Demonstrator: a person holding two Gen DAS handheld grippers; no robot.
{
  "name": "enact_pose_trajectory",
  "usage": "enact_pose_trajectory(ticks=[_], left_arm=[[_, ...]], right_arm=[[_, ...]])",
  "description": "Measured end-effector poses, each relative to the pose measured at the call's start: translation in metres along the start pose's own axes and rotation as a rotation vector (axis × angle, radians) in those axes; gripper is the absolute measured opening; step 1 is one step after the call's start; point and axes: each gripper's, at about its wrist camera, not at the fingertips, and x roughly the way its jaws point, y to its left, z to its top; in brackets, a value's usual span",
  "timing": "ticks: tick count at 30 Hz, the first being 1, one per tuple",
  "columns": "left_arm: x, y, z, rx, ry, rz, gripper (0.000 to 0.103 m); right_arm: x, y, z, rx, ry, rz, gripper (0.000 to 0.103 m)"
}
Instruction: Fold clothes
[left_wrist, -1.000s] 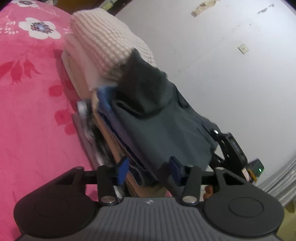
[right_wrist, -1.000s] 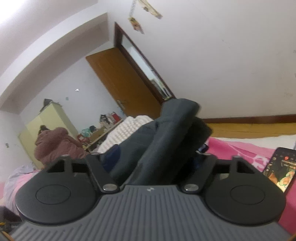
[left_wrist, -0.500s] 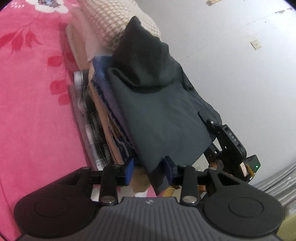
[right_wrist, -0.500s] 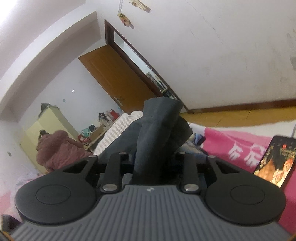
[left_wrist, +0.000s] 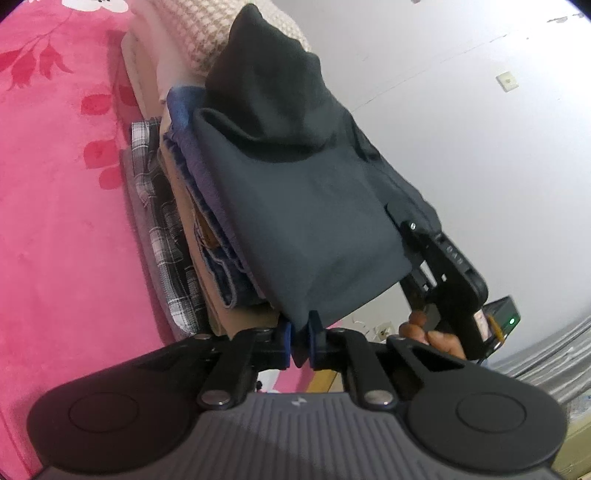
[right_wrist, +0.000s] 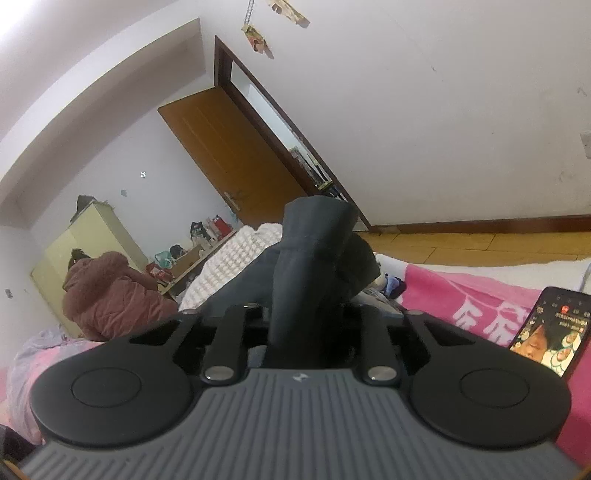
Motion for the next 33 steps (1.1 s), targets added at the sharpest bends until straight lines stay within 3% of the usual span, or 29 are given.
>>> enact_pose_trajectory(ticks=[7,11,14,16,17,19,22,24,29,33], left_arm=[[-0.013,-0.018,-0.010,0.047,-0.015,-0.025,0.008],[0.003,-0.012,-0.013,0.071,0.014,0.017,0.009],[0.011,-0.007,-0.019,0.102,0.021,0.054,0.012],[0.007,-0.006,-0.022,0.116,0.006,0.042,0.022],[0.002,-0.004,-0.022,0.124,-0.010,0.037,0.029],[-0.010,-0.004,-0.022,0.152,-0.060,0.037,0.033],[-0.034,-0.006,-0.018,0.213,-0.175,0.069,0.035],[-0.045,-0.014,-0.005,0.274,-0.273,0.100,0.035],[-0.027,-0.048,0.050,0.521,-0.413,0.246,0.042],[0.019,-0.058,0.083,0.697,-0.438,0.387,0.041]], right_arm=[[-0.031,0.003,-0.006,0.023,-0.032,0.033,0.014],[-0.038,-0.001,-0.007,0.002,-0.042,0.017,0.016],[-0.046,-0.007,-0.005,0.005,-0.050,0.013,0.028],[-0.050,-0.011,-0.003,0.006,-0.055,0.009,0.034],[-0.053,-0.013,-0.003,0.007,-0.058,0.008,0.050],[-0.072,-0.009,0.007,-0.037,-0.137,-0.037,0.065],[-0.098,0.002,0.023,-0.113,-0.256,-0.103,0.064],[-0.098,0.026,0.030,-0.232,-0.265,-0.092,0.062],[-0.036,0.090,0.022,-0.489,-0.101,0.016,0.045],[0.036,0.109,0.016,-0.595,0.088,0.026,0.030]])
